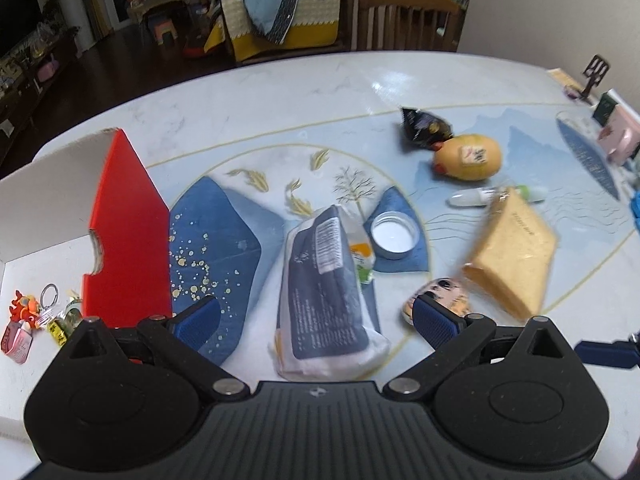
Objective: Organize objects
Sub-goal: 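Move both tools back over the table toward the bags, then grasp the blue-and-white bag with the left tool while the right tool grasps the cotton swab bag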
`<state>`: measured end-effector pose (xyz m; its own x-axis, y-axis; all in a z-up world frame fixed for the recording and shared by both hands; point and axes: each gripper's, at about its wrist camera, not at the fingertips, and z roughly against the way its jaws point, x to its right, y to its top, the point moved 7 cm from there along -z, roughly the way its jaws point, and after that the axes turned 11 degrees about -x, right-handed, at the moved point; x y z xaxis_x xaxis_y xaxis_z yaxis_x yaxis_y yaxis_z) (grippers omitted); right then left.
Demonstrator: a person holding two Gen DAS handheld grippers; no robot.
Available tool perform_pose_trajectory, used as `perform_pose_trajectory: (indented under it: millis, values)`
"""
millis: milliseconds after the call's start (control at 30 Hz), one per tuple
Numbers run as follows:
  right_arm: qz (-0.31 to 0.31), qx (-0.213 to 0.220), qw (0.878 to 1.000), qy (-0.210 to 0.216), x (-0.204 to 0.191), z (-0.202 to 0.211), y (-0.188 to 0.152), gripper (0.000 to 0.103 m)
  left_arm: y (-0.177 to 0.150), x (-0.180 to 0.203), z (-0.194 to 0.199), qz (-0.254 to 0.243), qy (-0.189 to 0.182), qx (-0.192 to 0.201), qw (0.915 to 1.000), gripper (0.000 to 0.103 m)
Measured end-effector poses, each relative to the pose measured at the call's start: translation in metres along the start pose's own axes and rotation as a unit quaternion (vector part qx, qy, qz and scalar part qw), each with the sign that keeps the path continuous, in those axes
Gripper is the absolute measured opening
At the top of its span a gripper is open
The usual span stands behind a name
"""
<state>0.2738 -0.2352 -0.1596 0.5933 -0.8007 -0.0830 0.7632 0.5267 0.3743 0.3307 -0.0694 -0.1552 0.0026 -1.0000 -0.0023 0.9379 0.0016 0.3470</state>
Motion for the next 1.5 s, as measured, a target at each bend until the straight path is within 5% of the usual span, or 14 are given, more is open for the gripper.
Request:
perform_pose_trajectory:
  millis: [533, 933, 1100, 1300, 1500]
  values:
    - [-0.036, -0.035, 0.999, -0.006, -0.007, -0.042, 0.014, 0.098, 0.008, -0.002, -0.057, -0.033, 0.027, -0.06, 0.9973, 0.103]
    - [-0.059, -0.047, 0.997, -0.018, -0.009, -0.059, 0.016, 0.09, 0.005, 0.002, -0.062, -0.043, 0.02, -0.048, 0.9977, 0.101]
    - [-0.063, -0.041, 0.997, -0.017, -0.009, -0.055, 0.015, 0.074, 0.003, 0.002, -0.057, -0.034, -0.005, -0.043, 0.9985, 0.079]
    - [-0.07, -0.039, 0.997, -0.012, -0.005, -0.049, 0.011, 0.068, -0.002, 0.0, -0.05, -0.029, -0.015, -0.032, 0.9989, 0.049]
    - [-0.082, -0.029, 0.996, -0.009, 0.001, -0.034, 0.003, 0.067, -0.011, -0.004, -0.036, -0.014, -0.024, -0.028, 0.9992, 0.043]
